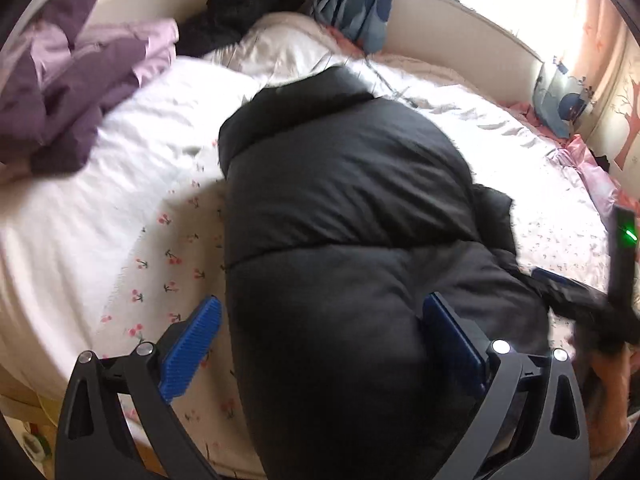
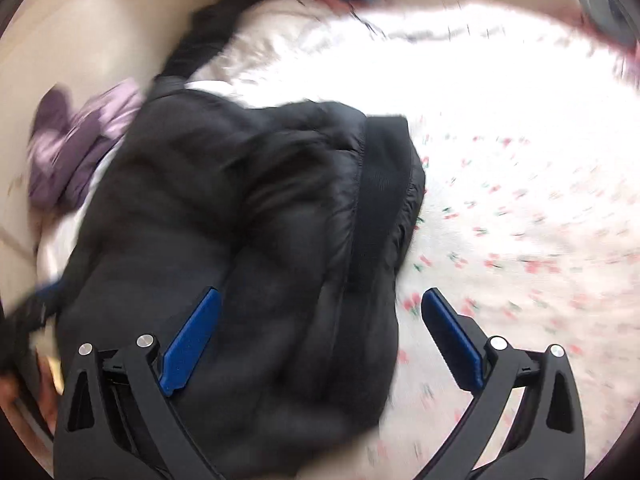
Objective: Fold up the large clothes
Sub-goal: 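Release the jacket and withdraw both grippers from the bundle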
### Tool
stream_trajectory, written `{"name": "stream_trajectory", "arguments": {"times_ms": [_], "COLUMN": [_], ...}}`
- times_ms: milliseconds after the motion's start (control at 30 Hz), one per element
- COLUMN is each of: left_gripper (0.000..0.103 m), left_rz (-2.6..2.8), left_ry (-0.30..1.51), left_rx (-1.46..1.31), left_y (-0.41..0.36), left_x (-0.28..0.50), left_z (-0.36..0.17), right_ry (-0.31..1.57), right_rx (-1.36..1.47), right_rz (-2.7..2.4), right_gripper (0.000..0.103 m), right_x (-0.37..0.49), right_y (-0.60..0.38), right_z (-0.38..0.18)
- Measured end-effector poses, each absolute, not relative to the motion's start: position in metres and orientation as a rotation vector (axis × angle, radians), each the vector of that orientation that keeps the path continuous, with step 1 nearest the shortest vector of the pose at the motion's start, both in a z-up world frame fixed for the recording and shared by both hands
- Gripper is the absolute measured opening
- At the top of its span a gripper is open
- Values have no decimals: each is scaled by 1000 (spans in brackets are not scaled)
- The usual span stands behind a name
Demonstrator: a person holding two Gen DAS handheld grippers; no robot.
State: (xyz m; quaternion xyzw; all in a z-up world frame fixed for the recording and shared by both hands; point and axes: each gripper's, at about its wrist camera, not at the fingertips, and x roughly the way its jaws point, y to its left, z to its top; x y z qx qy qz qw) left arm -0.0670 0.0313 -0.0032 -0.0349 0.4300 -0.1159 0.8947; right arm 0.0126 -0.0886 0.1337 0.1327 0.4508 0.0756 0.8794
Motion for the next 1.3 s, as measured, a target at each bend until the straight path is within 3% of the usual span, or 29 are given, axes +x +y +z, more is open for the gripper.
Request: {"name": "stream_trajectory", "arguments": {"times_ms": [200,467,1300], "left_gripper": [97,97,97], "left_rz": [-186,-127,-124], "left_ry": [857,825,851], "left_rx": [-52,-41,-68], "left_y": [21,32,51], "left_x": [-111,-142,-156], "left_z": [15,26,18], "right_ry": [875,858,889], "right_rx": [174,102,38], "right_rz": [181,101,112], "right_gripper": [97,97,97], "right_x": [-72,-114,-106], "right_y": [-59,-34,2], "right_z": [174,194,198]}}
